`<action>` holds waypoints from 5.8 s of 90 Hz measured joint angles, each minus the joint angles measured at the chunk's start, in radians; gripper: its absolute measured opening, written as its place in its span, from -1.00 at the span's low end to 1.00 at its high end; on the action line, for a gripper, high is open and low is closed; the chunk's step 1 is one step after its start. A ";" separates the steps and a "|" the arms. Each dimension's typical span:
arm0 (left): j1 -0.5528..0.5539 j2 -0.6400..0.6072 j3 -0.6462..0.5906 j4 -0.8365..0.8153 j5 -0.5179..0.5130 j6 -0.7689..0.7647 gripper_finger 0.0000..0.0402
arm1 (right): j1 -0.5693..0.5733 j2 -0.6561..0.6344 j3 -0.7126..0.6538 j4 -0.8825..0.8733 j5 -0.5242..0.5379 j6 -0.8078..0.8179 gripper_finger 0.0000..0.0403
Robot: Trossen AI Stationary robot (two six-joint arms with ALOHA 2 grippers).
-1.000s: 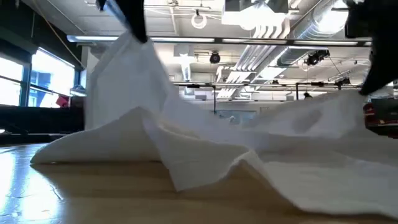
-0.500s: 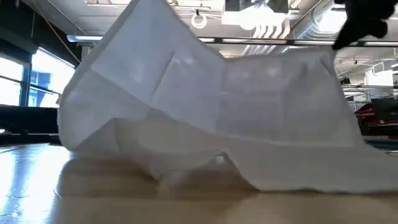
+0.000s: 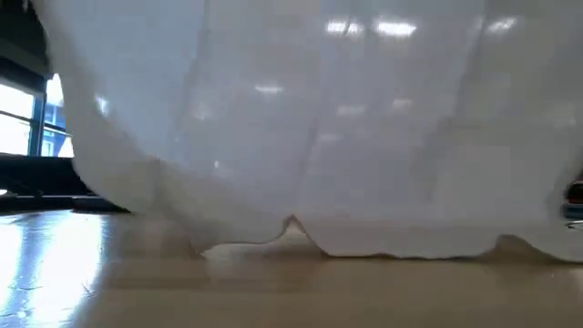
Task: Set table place
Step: Fold the white table napkin
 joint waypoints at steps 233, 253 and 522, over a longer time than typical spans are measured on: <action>0.729 -0.114 -0.521 -0.231 -0.098 0.651 -1.00 | -0.874 0.191 -0.201 -0.340 0.593 -0.459 -1.00; 0.661 -0.127 -0.520 -0.250 0.142 0.706 -1.00 | -0.794 0.160 -0.201 -0.374 0.412 -0.515 -1.00; 0.084 0.157 -0.534 -0.347 0.000 0.349 -1.00 | -0.063 0.430 -0.350 -0.063 0.361 -0.061 -1.00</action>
